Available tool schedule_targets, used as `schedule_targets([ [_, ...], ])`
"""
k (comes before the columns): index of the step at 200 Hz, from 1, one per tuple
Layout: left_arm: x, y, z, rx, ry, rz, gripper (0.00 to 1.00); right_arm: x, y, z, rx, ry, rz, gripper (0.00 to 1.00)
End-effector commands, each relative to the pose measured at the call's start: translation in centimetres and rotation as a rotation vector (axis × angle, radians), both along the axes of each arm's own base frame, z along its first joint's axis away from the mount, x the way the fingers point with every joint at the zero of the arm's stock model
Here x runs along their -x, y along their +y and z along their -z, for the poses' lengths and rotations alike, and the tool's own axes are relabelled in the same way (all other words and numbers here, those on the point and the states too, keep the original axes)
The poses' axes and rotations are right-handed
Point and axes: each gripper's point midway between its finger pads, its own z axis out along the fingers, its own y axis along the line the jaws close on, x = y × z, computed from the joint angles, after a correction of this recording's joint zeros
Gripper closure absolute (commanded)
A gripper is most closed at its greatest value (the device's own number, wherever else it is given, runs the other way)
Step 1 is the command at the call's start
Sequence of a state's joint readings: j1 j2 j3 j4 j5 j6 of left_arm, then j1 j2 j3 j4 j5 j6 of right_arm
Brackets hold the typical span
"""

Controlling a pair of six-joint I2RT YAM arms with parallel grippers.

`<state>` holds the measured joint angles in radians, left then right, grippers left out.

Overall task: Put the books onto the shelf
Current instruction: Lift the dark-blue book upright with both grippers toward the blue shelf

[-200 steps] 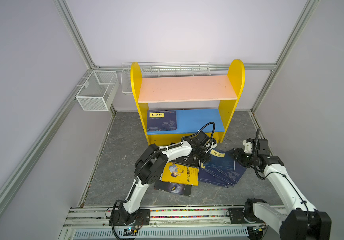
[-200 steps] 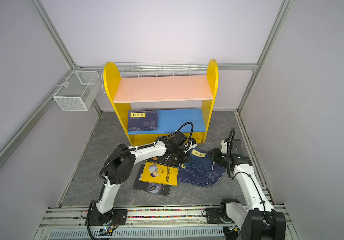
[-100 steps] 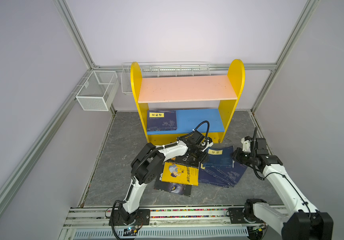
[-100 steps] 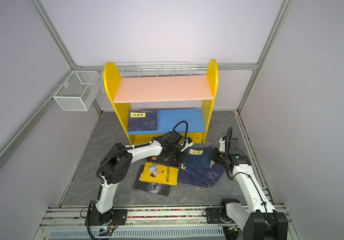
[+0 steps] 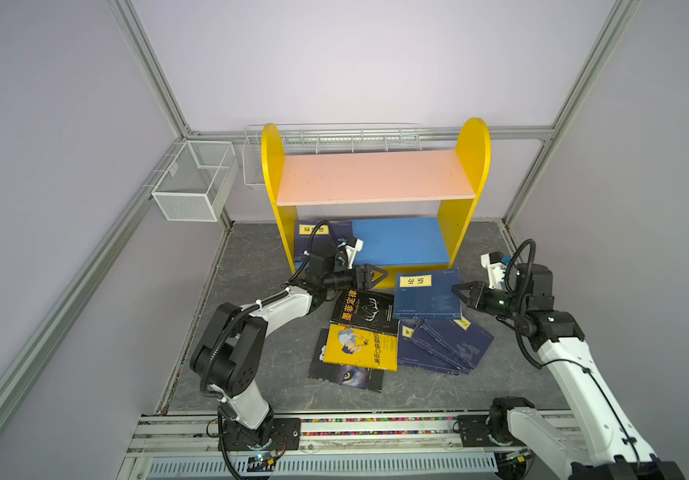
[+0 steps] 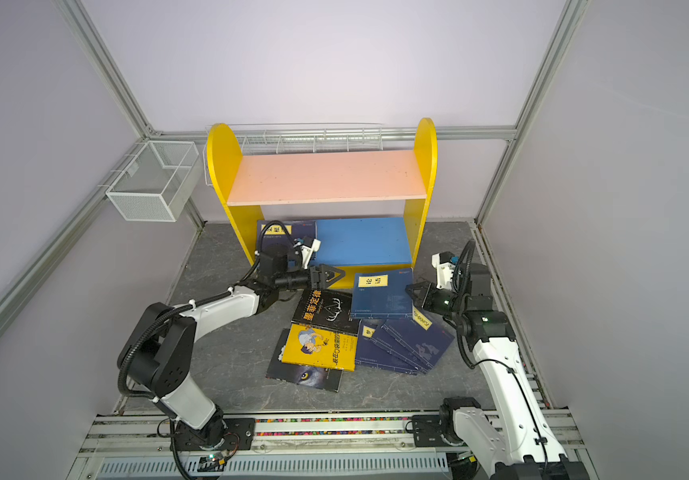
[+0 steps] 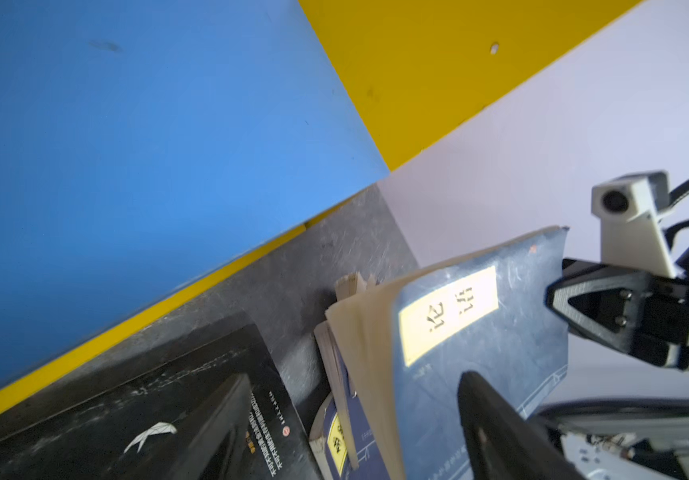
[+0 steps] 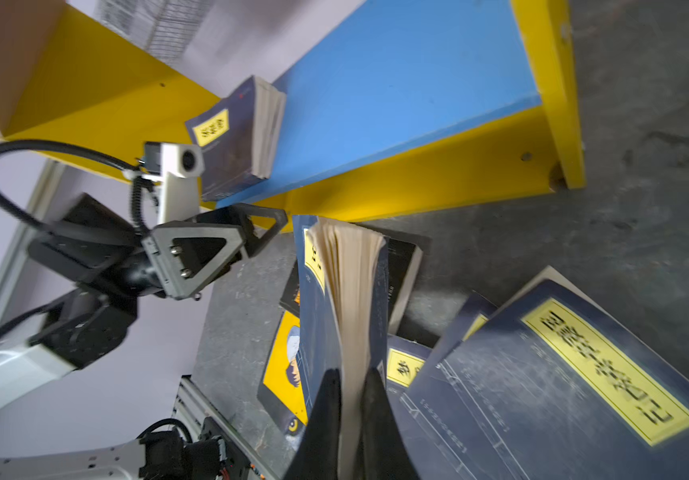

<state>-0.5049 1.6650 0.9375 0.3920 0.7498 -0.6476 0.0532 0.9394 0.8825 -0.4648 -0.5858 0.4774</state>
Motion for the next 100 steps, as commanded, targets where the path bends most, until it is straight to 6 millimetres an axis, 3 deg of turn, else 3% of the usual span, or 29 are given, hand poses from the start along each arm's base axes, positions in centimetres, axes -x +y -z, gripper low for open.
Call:
schedule_targets([
  [1,1.7,1.3,-3.5,0.203,0.038,0.041,0.19,0.0,2.1,-5.8,-0.086,-0.163,-0.095,0.94],
  [45,5.6,2.1,-6.4,0.318,0.020,0.151,0.17,-2.6,5.3,-7.5,-0.081,-0.210,-0.154,0.94],
  [100,7.1,2.8,-8.0,0.333,-0.024,0.162,0.22,-4.4,9.3,-7.6,-0.087,-0.238,-0.226,0.94],
])
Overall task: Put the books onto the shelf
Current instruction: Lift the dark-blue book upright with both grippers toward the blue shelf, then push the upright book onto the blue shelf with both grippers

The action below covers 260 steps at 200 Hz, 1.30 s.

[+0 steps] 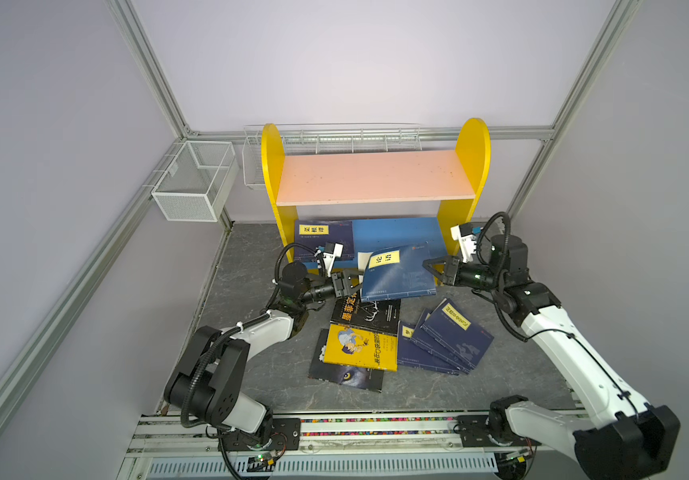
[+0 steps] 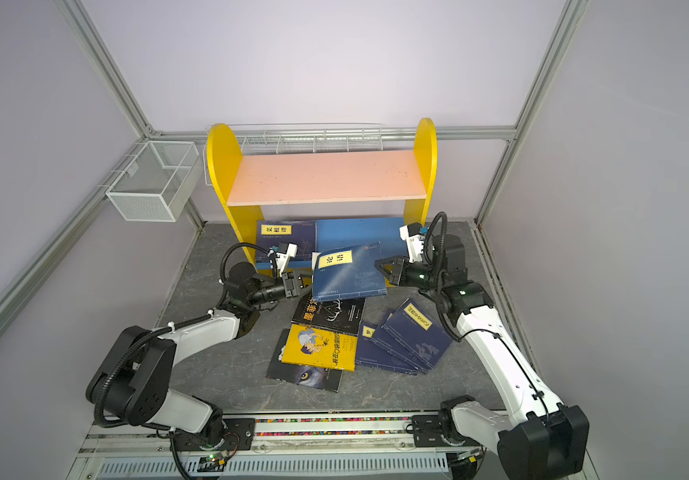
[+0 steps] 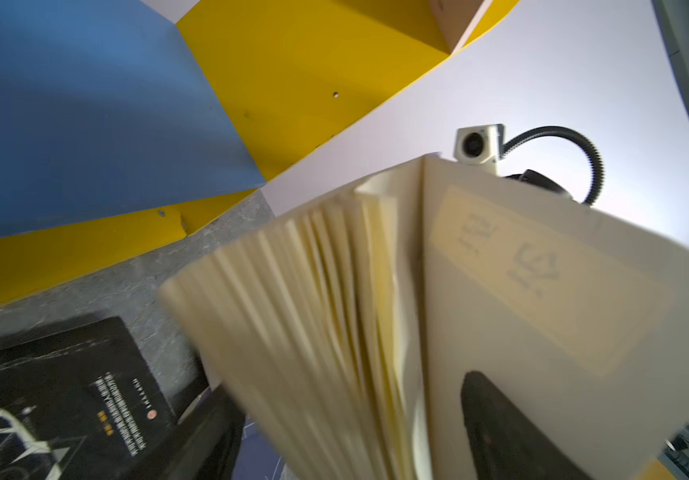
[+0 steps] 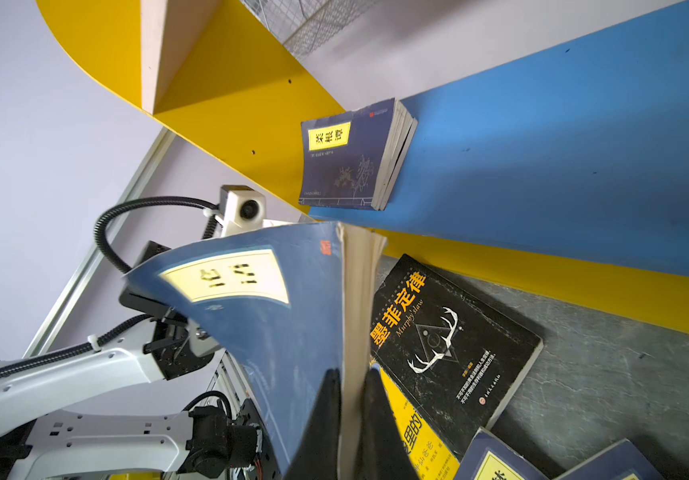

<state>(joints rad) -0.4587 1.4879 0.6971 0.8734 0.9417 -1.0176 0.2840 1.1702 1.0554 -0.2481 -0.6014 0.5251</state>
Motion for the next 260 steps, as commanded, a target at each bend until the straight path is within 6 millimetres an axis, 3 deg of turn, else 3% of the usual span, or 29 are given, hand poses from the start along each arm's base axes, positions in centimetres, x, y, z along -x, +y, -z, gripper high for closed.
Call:
schedule_targets([
  [1,1.4,0.1,-1.3,0.034,-0.030,0.046,0.22,-1.2,1.0,-3.1,-0.038,-0.115,0.001,0.94],
  [25,1.2,0.7,-1.2,0.023,-0.027,0.019,0.22,-2.0,0.8,-3.2,-0.028,-0.136,0.032,0.94],
  [59,0.7,3.2,-2.1,0.044,-0.041,-0.059,0.22,-3.0,0.4,-3.0,-0.014,-0.144,0.051,0.94],
  [84,1.4,2.8,-2.6,0.002,-0.069,-0.032,0.22,-3.6,1.0,-2.9,-0.039,-0.138,0.028,0.94],
  [130,2.7,0.7,0.6,-0.218,-0.085,0.003,0.22,-4.0,2.0,-3.6,-0.075,-0.148,0.005,0.94],
  [180,0.7,3.1,2.4,-0.300,-0.058,-0.190,0.22,-3.2,1.3,-5.0,-0.053,-0.192,0.016,0.94],
  [205,0.3,3.8,1.2,-0.205,-0.075,-0.225,0.21,-2.9,1.4,-5.3,-0.063,-0.192,0.000,0.94],
  [260,0.2,2.4,-1.1,-0.125,-0.129,-0.145,0.20,-2.9,2.7,-4.6,-0.146,-0.140,-0.046,0.94],
])
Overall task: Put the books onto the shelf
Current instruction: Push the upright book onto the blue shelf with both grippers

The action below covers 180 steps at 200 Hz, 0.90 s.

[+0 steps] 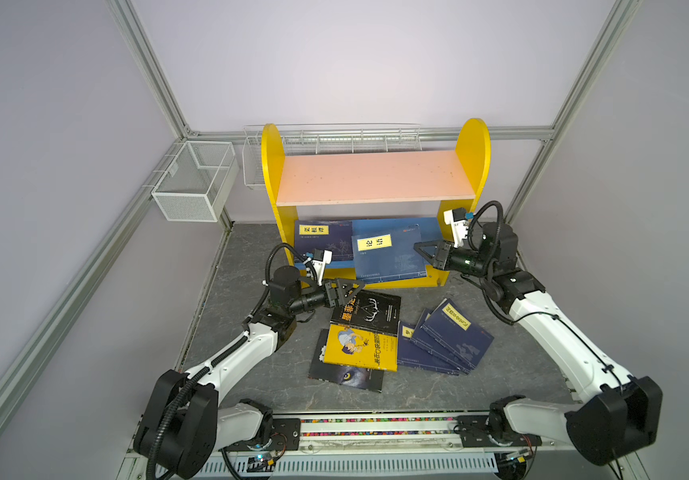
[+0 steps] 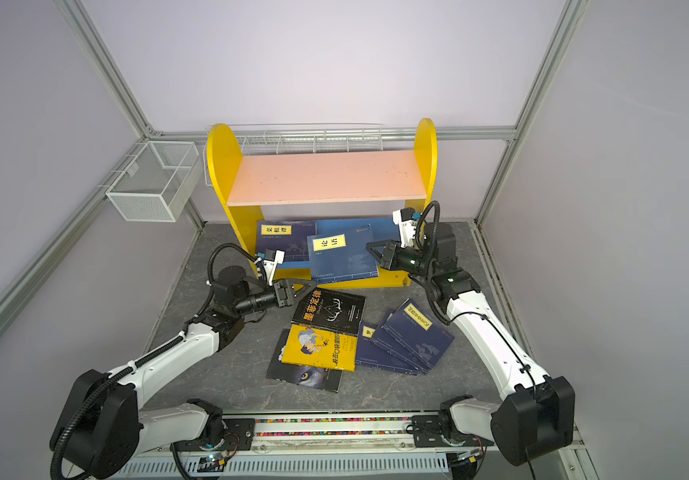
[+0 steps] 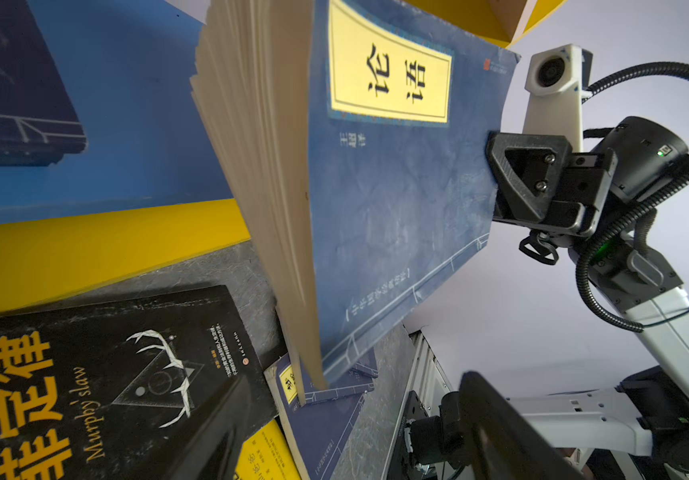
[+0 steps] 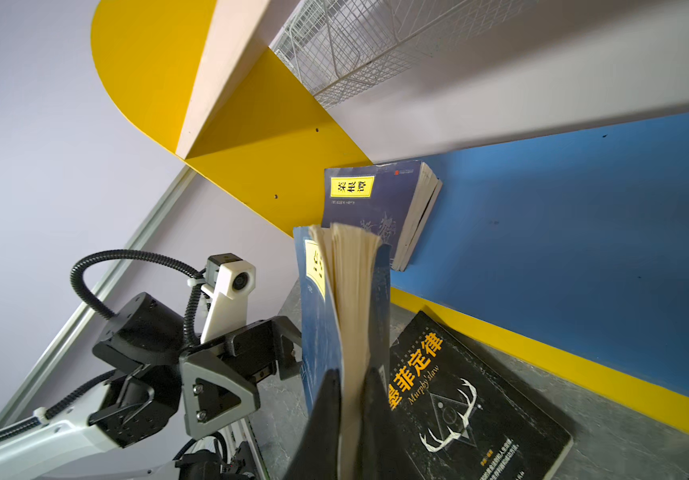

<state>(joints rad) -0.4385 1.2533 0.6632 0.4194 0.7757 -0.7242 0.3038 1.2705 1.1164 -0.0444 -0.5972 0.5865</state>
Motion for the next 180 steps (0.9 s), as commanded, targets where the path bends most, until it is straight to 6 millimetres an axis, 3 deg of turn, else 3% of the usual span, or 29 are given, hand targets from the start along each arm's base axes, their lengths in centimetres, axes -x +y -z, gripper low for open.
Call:
schedule_targets([
  [1,-0.2,-0.7,-2.6,0.060,-0.072,0.041,0.20,0.4,1.0,-1.5,-0.065,-0.033,-0.051,0.94],
  [47,-0.8,-1.2,-2.9,0.058,-0.081,0.053,0.21,0.5,2.3,-1.2,-0.111,-0.011,-0.091,0.94],
  [64,-0.9,-1.4,-3.8,0.081,-0.095,0.061,0.28,0.5,2.7,-0.5,-0.104,0.004,-0.103,0.94],
  [102,-1.1,-1.3,-5.4,0.102,-0.129,0.045,0.71,0.2,2.9,1.2,-0.074,0.040,-0.093,0.94],
  [118,-1.1,-1.1,-5.7,0.098,-0.135,0.034,0.85,-0.1,2.6,2.0,-0.053,0.059,-0.068,0.93],
  [129,-1.1,-0.9,-5.9,0.096,-0.142,0.022,0.88,-0.4,2.3,2.6,-0.032,0.078,-0.034,0.84],
  [142,-1.2,-0.5,-6.1,0.099,-0.149,0.003,0.92,-0.9,1.5,3.4,-0.007,0.106,0.023,0.53],
  [151,-1.2,-0.1,-6.4,0.110,-0.154,-0.012,0.94,-1.2,0.9,3.8,0.009,0.118,0.064,0.39],
  [166,-1.2,0.4,-6.9,0.140,-0.167,-0.034,0.98,-1.4,0.5,4.5,0.017,0.131,0.097,0.27],
  [180,-1.1,0.7,-7.2,0.163,-0.170,-0.042,1.00,-1.4,0.8,4.9,0.013,0.144,0.082,0.26],
])
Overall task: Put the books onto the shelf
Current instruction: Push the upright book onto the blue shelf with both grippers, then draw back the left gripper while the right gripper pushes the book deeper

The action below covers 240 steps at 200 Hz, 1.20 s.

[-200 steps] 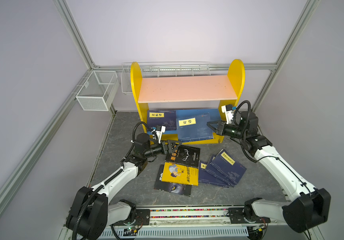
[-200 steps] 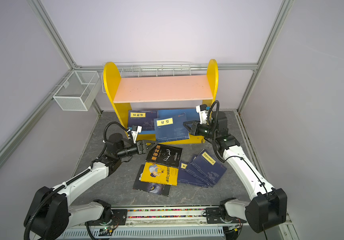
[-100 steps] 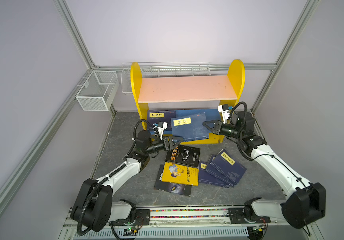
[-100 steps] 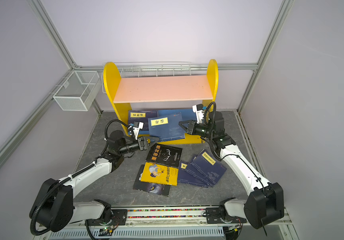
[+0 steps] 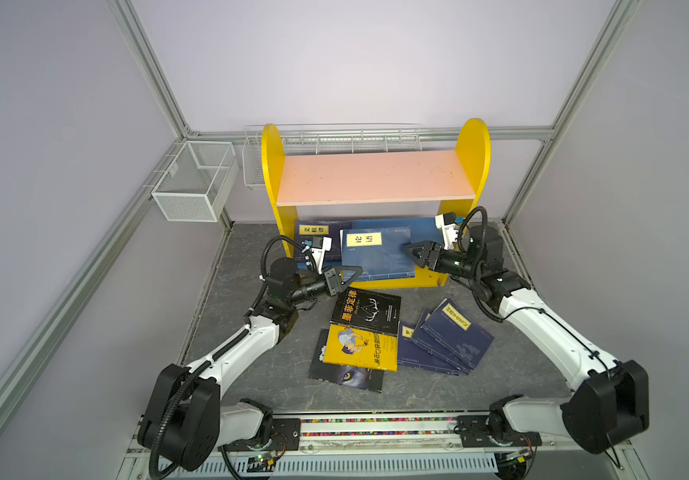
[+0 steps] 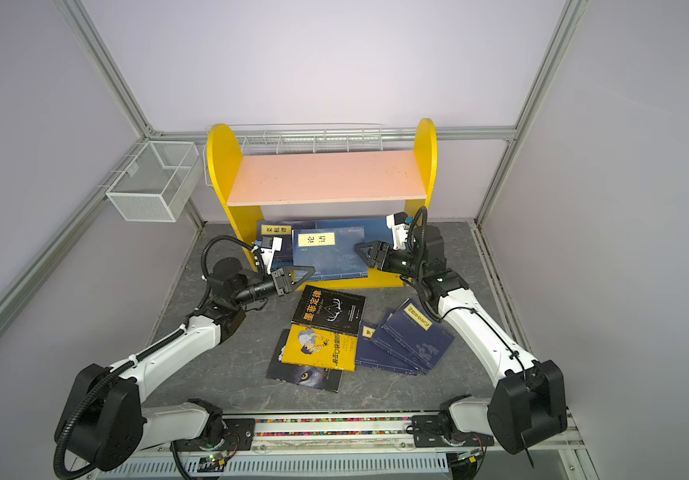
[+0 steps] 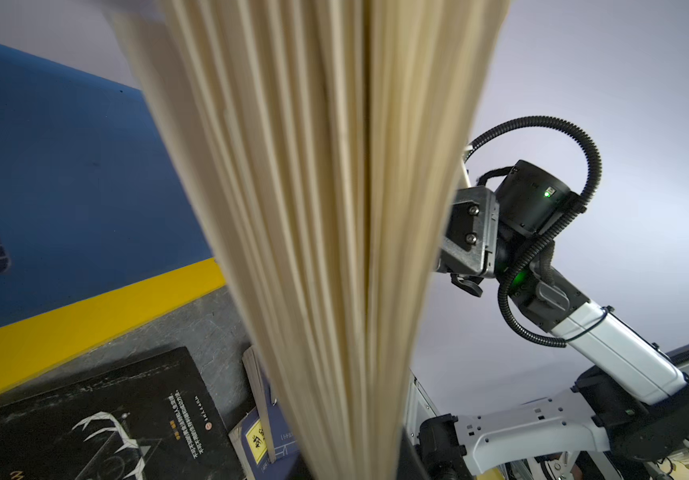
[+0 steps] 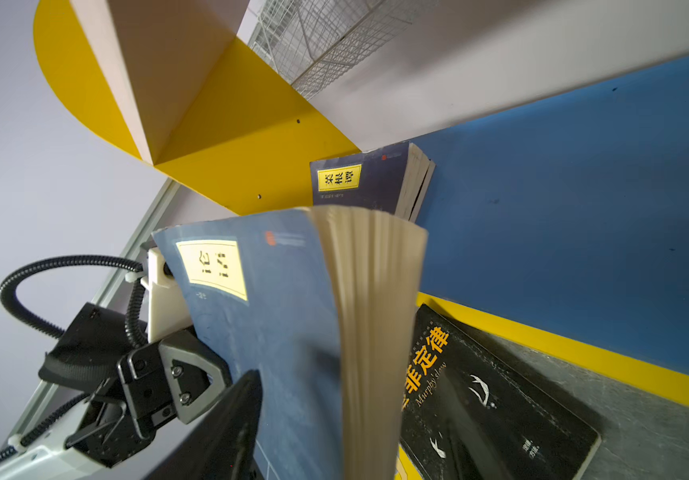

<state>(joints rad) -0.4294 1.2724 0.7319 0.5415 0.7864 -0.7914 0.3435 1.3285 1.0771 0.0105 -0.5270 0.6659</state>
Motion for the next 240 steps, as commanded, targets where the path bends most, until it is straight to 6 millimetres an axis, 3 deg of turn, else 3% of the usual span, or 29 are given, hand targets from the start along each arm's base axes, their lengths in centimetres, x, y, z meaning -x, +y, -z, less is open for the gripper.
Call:
schedule_targets([
  [1,0.0,1.1,-2.5,0.070,-0.076,-0.042,1.00,-0.1,-0.3,1.8,0.023,0.048,0.031,0.25],
  [16,0.1,1.3,-2.8,0.090,-0.082,-0.049,1.00,0.0,0.4,1.9,-0.004,0.056,-0.008,0.26],
  [58,-0.4,1.7,-2.9,0.103,-0.091,-0.083,1.00,1.0,2.6,0.2,-0.127,0.015,-0.138,0.41],
  [87,-0.6,1.8,-2.9,0.108,-0.093,-0.093,1.00,1.5,3.6,0.1,-0.143,0.014,-0.186,0.49],
  [131,-1.0,1.8,-1.9,0.094,-0.069,-0.109,1.00,1.9,4.3,-1.0,-0.163,-0.012,-0.212,0.80],
  [152,-1.8,2.4,-1.1,0.077,-0.038,-0.161,0.82,1.6,4.2,-1.0,-0.155,-0.015,-0.178,0.86],
  [162,-2.3,3.2,-0.8,0.075,-0.028,-0.208,0.58,1.2,4.1,-0.9,-0.156,-0.019,-0.156,0.87],
  [182,-3.1,5.3,-0.6,0.075,-0.008,-0.322,0.22,0.3,4.2,-1.2,-0.155,-0.041,-0.106,0.88],
  [210,-3.7,9.0,-0.1,0.023,0.019,-0.528,0.13,-1.2,5.1,-2.2,-0.156,-0.082,-0.054,0.89],
  [240,-3.5,16.2,3.8,-0.196,0.185,-0.912,0.11,-3.2,6.9,-2.5,-0.156,-0.106,-0.027,0.89],
])
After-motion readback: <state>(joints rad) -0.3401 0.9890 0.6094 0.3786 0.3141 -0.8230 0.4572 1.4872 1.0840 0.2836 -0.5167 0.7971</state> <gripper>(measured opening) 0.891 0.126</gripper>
